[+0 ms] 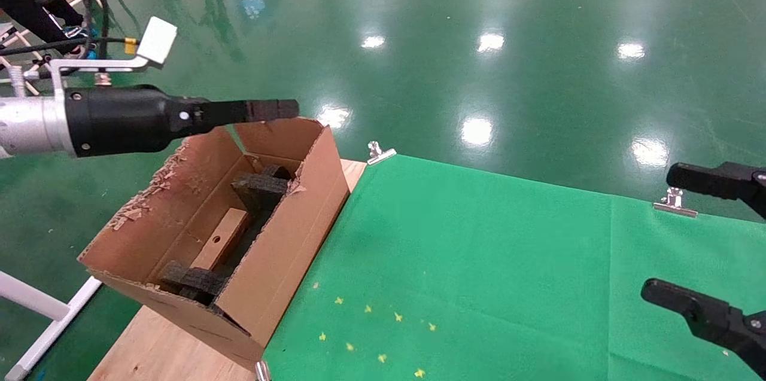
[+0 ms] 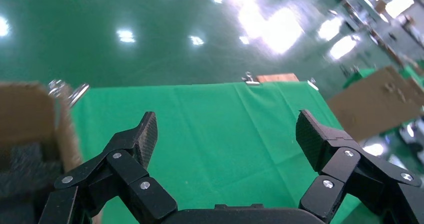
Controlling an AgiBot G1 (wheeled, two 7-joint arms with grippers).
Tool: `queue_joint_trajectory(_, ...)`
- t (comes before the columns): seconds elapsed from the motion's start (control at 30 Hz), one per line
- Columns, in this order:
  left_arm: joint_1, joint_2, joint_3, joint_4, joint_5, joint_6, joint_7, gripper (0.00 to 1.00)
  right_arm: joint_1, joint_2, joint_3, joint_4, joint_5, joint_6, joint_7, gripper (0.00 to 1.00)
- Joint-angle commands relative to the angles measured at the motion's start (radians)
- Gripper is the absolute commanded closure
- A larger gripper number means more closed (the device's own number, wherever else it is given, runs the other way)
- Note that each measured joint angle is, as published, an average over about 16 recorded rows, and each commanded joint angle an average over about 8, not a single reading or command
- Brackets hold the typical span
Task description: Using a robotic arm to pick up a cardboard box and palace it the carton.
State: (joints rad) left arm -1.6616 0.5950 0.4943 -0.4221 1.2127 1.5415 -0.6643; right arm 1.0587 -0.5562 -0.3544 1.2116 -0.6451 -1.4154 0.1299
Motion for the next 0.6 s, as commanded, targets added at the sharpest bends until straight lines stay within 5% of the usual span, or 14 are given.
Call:
queue_joint_trajectory(0.03, 0.02, 0.001, -0.007, -0.03, -0.017, -0.002, 0.016, 0.0, 0.0, 0.0, 0.0, 0.0, 0.0, 0.0, 0.0, 0.0)
queue_joint_trajectory(0.6, 0.206, 0.006, -0.075, -0.302, -0.169, -0.016, 0.167, 0.0, 0.0, 0.0, 0.0, 0.0, 0.0, 0.0, 0.0, 0.0)
